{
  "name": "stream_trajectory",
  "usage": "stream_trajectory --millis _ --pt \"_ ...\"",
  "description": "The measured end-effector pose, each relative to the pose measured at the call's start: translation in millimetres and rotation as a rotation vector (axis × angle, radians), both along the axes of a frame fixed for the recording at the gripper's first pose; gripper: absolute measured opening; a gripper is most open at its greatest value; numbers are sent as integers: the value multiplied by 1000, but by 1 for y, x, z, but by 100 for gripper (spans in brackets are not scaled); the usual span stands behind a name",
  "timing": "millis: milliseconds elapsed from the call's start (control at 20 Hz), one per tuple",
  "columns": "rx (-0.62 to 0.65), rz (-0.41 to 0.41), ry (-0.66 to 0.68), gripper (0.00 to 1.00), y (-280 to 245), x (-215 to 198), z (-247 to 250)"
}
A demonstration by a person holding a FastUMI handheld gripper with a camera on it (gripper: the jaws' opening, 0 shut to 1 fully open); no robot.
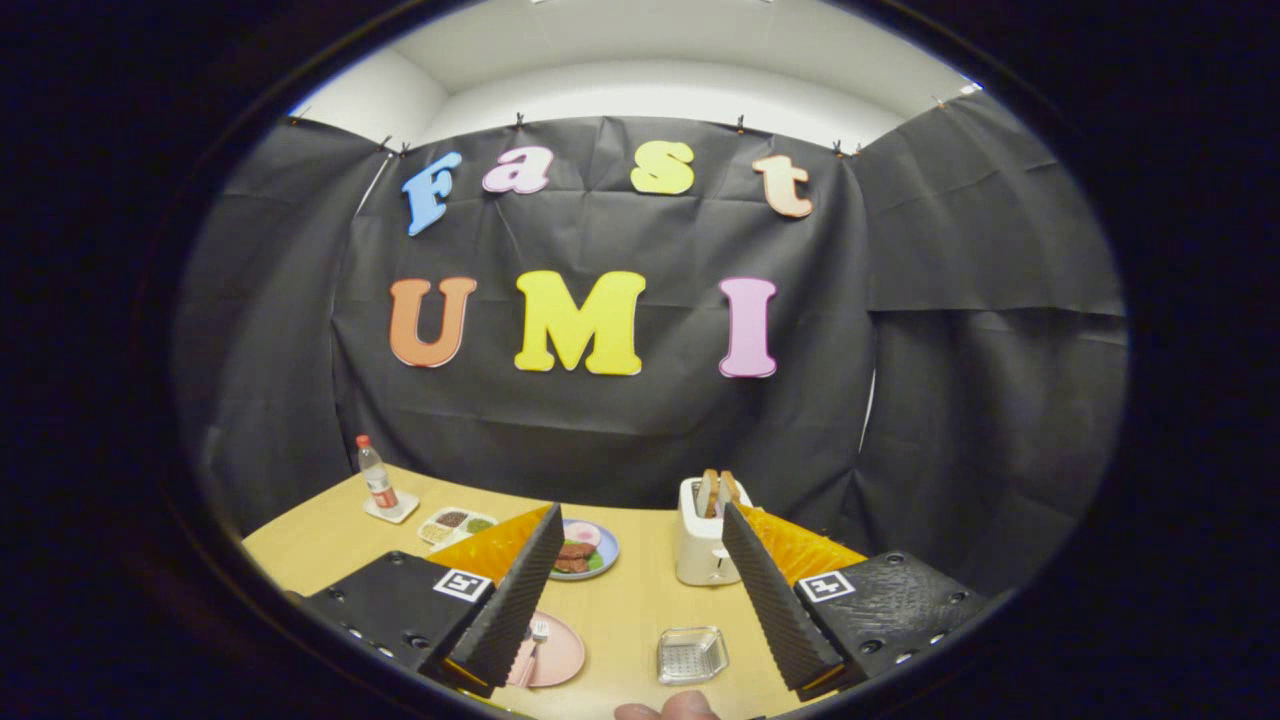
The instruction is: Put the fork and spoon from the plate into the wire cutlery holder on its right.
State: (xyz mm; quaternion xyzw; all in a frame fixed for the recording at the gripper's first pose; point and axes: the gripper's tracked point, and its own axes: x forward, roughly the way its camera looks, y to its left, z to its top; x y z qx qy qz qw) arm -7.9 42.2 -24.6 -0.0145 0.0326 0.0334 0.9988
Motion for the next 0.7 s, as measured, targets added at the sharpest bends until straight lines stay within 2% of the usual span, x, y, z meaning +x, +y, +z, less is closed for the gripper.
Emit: stream_trajectory --millis 150,700 --pt "9 12 68 95 18 0 -30" --pt "-42 73 425 96 93 -3 -192"
